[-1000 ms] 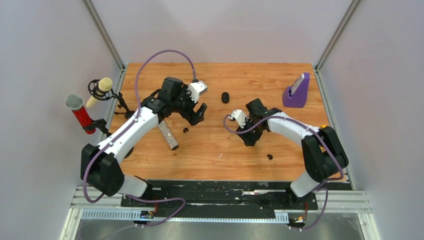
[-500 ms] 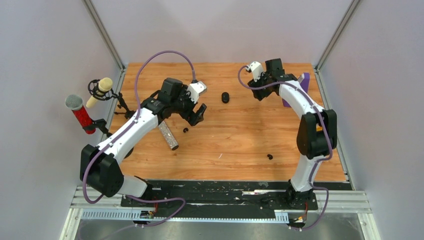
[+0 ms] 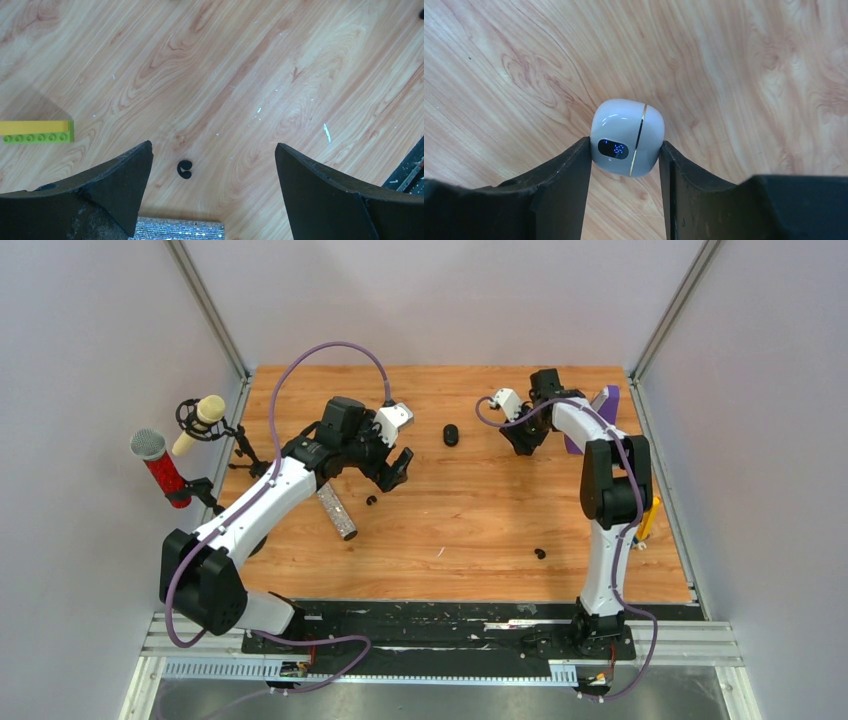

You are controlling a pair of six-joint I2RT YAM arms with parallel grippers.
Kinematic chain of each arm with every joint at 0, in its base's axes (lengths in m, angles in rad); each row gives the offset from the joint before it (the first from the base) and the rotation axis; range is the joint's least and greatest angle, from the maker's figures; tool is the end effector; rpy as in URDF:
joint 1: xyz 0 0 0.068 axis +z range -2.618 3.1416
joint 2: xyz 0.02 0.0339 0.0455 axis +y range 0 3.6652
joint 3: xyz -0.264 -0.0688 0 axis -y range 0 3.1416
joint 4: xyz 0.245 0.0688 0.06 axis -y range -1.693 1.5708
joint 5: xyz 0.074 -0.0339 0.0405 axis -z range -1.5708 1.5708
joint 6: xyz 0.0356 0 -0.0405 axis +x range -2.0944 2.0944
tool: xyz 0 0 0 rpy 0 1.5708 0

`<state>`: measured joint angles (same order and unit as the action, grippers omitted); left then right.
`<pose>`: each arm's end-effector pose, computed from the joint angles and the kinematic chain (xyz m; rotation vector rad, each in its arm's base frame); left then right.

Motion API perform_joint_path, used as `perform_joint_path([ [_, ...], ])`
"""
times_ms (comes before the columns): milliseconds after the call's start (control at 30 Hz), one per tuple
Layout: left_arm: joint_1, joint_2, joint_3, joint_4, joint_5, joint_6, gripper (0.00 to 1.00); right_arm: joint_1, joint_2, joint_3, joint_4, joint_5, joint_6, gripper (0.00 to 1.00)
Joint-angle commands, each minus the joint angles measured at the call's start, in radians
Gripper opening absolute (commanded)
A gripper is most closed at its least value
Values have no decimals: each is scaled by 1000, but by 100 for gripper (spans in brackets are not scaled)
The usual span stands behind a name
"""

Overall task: Insert the wireless bluetooth earbuds into the charging case
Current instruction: Place the charging case at the center of the board.

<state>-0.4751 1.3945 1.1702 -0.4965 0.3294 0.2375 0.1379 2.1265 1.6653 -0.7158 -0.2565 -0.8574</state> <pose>0.2676 -0.1506 0.3063 0.9595 2.0845 -0.5004 0.4415 0.0704 0.1823 -1.3408 2.3236 0.1354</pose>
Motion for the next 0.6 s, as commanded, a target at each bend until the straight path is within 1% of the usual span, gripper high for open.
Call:
perform_joint_path([
  [0,4,-36,-3,33,-1,9,100,-9,1,48,-9,-36,-101,26],
  [100,4,-37,-3,33,-5,9,100,-15,24,48,-18,-35,-103,44],
  [167,4,-39,-3,33,-7,9,100,-17,33,47,-24,-35,-107,47],
  [333,4,-37,-4,35,2,6,100,-17,42,47,-40,-51,-111,48],
  [433,5,-35,-5,35,7,5,100,-18,45,54,-55,-58,-118,56],
  [500,4,-37,-5,35,8,5,100,-18,49,63,-67,-55,-118,64],
  [533,4,-41,-6,36,7,6,100,-17,51,70,-73,-53,-115,70],
  [567,4,-45,-6,36,7,7,100,-18,47,77,-73,-51,-109,80],
])
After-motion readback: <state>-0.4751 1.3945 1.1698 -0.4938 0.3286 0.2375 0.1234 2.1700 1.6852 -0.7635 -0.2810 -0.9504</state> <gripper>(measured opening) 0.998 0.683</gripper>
